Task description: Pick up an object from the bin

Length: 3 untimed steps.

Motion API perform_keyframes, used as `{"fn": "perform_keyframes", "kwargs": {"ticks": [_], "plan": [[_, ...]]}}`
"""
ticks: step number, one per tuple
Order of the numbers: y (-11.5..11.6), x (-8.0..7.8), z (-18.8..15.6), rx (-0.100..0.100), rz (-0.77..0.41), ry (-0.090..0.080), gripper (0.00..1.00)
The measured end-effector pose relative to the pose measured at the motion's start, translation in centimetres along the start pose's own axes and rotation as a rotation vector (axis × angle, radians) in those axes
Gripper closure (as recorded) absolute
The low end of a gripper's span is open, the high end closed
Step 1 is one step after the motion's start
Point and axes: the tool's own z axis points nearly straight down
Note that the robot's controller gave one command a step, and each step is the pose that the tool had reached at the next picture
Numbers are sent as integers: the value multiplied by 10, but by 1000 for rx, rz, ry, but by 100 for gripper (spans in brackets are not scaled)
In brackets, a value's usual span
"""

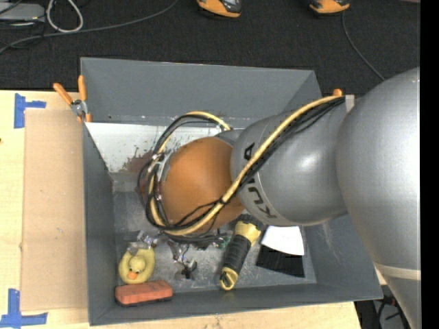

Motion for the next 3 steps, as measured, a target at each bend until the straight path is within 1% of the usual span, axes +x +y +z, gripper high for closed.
{"fn": "perform_keyframes", "kwargs": {"ticks": [1,2,3], "plan": [[-34,-3,1,3,-259,-3,0],[20,-10,39,-1,-263,-8,0],[30,-7,42,3,-296,-13,0]]}}
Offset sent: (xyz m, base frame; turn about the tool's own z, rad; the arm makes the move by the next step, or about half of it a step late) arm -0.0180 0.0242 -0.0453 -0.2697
